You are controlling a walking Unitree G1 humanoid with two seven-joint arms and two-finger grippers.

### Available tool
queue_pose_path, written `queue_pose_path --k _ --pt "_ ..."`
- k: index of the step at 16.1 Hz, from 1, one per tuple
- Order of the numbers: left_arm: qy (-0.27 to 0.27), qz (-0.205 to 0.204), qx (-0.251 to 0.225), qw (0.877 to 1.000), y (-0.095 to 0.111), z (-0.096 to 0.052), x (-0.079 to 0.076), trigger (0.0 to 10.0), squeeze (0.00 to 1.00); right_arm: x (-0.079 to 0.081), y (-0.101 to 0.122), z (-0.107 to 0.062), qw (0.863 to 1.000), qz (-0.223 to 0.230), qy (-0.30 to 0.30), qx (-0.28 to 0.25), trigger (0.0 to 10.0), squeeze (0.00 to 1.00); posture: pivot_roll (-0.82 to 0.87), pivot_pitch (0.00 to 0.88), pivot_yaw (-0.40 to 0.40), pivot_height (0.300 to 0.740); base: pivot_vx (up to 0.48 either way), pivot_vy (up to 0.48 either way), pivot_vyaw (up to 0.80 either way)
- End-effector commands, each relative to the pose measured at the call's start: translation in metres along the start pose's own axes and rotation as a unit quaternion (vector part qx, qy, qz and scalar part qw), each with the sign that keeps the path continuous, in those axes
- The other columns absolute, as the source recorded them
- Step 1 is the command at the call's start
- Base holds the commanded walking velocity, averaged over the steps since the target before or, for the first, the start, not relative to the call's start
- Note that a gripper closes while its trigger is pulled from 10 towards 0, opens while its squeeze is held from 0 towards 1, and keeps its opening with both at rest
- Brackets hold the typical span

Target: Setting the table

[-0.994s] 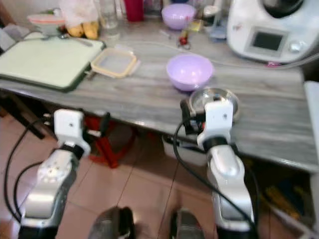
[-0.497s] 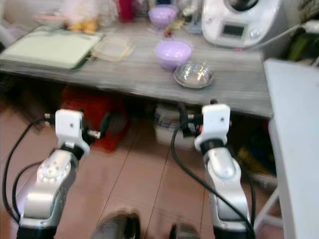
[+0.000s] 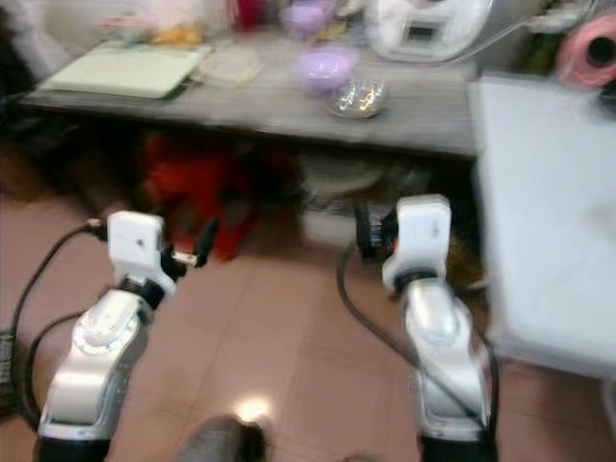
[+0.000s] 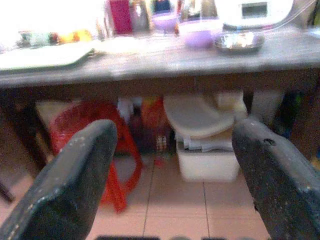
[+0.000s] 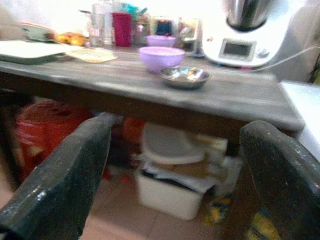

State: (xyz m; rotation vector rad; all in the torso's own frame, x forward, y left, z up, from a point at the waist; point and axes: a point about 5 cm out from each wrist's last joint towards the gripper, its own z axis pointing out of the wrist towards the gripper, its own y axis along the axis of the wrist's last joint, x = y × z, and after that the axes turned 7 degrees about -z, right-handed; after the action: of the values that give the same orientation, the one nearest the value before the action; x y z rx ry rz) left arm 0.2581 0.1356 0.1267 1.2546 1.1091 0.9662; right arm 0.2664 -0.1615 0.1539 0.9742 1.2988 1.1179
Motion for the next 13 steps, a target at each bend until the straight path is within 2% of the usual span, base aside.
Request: queue_pose_path --k 1,3,13 --pt "-0.013 0.003 -0.012 1.000 0.0074 0.0024 -0.0021 10.0 0.00 -0.0010 0.0002 0.0005 1.000 0.011 -0.007 0.004 10.0 0.00 -0.01 0.090 0.058 0.740 0.000 0.000 -0.71" --pt "-0.018 0.001 -0.014 1.000 0.0081 0.0020 -0.0030 10.0 0.00 0.0006 0.0003 0.0009 1.000 0.009 -0.002 0.003 10.0 0.00 -0.01 0.090 0.057 0.740 0.000 -0.313 -0.80" --pt "-0.036 -0.011 -0.016 0.999 0.0093 0.0006 -0.0056 10.0 0.00 0.0009 0.0001 0.0043 1.000 0.009 0.005 0.005 10.0 0.00 -0.01 0.095 0.053 0.740 0.000 -0.470 0.00"
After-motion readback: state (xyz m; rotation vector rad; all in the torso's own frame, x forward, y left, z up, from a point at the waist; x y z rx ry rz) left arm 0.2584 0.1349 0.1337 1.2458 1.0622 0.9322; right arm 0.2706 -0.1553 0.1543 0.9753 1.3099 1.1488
